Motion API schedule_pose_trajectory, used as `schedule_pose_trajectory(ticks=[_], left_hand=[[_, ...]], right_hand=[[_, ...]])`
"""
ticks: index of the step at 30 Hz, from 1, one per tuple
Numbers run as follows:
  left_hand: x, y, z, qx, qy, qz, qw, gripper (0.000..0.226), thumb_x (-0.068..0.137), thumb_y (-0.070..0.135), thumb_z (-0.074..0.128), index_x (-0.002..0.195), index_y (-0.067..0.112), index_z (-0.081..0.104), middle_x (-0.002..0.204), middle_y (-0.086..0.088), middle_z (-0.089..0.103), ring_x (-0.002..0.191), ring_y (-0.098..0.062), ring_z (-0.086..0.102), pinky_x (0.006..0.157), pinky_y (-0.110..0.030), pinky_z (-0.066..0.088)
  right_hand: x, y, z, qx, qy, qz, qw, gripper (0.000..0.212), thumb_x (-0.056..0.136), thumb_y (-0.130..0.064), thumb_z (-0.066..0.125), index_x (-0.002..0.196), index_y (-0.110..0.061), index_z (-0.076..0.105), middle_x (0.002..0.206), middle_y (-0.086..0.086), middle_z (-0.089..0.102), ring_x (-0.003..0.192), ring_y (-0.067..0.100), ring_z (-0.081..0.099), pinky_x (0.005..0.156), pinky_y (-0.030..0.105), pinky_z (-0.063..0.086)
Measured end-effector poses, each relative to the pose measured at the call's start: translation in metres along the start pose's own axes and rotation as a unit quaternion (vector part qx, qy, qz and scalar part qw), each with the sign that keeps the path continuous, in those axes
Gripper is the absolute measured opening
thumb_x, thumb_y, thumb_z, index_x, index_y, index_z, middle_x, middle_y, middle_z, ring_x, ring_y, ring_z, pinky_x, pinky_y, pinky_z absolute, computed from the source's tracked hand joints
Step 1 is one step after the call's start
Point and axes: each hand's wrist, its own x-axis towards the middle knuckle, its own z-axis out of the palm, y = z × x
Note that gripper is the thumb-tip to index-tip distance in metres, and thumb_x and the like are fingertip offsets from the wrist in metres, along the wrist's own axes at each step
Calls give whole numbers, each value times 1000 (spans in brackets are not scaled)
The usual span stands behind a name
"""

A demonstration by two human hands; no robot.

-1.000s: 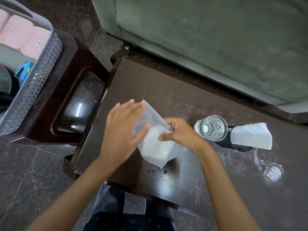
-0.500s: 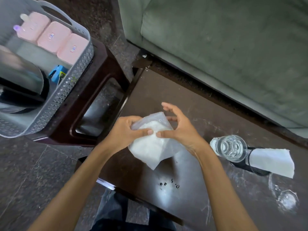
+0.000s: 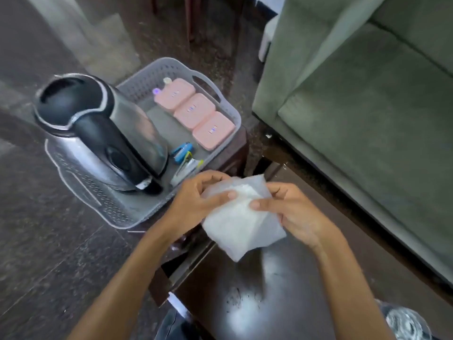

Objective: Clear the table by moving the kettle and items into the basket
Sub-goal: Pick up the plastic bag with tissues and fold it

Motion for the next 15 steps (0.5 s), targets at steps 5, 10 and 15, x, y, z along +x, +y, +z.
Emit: schedule_pose_trajectory(ticks=[5,10,15], left_hand=[[27,18,-12,-178,254,-15,951,37,100,35,29,132,25,45,134,6,53,115,-2,53,94,-17,43],[43,21,-11,-259,315,-76,910,56,98,49,22,146,22,24,151,7,30,121,1,36,89,-9,35],[43,27,-5,-305,322,-90,891,57,97,51,19,147,24,23,136,20,31,123,7,29,106,-20,18]], right_hand=[[46,-86,15,-34,170,-141,975,22,70,3,69,91,-3,68,82,4,74,72,17,68,68,30,55],[131,-129,81,-212,249,-276,904,17,66,-2,67,80,7,66,68,3,57,61,9,50,55,26,40],[195,-118,128,-407,220,-268,845,1,68,-5,61,69,-5,60,63,3,55,67,21,49,57,31,34]])
